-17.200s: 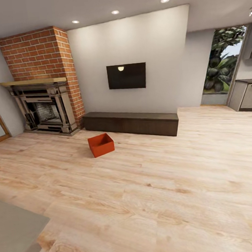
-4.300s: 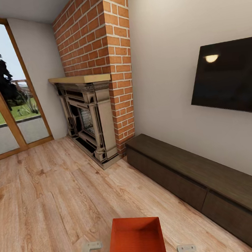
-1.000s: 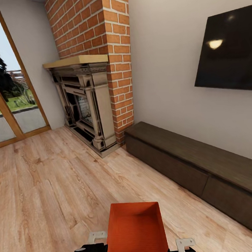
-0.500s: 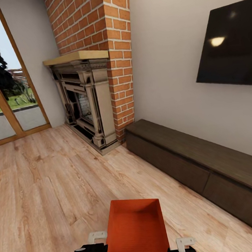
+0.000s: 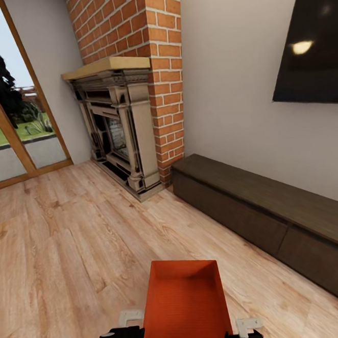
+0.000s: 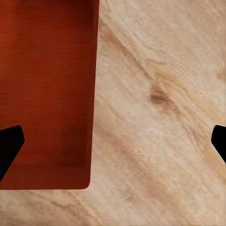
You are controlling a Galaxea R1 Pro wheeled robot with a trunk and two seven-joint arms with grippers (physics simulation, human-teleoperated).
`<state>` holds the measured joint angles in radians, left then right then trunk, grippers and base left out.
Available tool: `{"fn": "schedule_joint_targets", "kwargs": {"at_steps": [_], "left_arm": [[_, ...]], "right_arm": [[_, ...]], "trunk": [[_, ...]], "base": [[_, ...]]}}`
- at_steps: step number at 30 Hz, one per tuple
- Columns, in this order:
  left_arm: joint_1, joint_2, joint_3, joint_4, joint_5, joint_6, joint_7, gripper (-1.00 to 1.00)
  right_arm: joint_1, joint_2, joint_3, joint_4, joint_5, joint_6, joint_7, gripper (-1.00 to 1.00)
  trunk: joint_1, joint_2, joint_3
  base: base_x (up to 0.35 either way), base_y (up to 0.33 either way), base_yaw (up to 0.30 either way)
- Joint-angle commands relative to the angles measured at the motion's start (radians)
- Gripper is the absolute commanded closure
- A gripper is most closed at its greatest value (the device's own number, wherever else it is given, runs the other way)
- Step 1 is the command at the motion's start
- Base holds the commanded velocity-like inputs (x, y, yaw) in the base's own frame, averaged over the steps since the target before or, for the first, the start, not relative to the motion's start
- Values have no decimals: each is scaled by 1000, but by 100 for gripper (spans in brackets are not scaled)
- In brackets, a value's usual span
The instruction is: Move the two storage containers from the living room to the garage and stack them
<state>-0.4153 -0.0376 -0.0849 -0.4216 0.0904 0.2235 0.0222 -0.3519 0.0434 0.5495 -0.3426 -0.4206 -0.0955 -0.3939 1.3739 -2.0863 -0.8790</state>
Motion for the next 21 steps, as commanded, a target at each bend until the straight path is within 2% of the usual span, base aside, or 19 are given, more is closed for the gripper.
{"fn": "schedule_joint_targets", "kwargs": {"at_steps": [1, 16, 21], "left_arm": [[0, 0, -6, -2, 9, 5, 2, -100], [0, -1, -6, 0, 9, 6, 2, -100], [0, -1, -5, -1, 9, 4, 2, -100]], "right_arm": [[-1, 0, 8, 1, -10, -6, -5, -100], [-1, -1, 8, 1, -10, -6, -5, -100], [-1, -2, 7, 1, -10, -10, -5, -100]], "trunk": [[4, -8, -6], [61, -113, -75], [61, -113, -77]], "base": [[0, 0, 78], [0, 0, 72], [0, 0, 16]]}}
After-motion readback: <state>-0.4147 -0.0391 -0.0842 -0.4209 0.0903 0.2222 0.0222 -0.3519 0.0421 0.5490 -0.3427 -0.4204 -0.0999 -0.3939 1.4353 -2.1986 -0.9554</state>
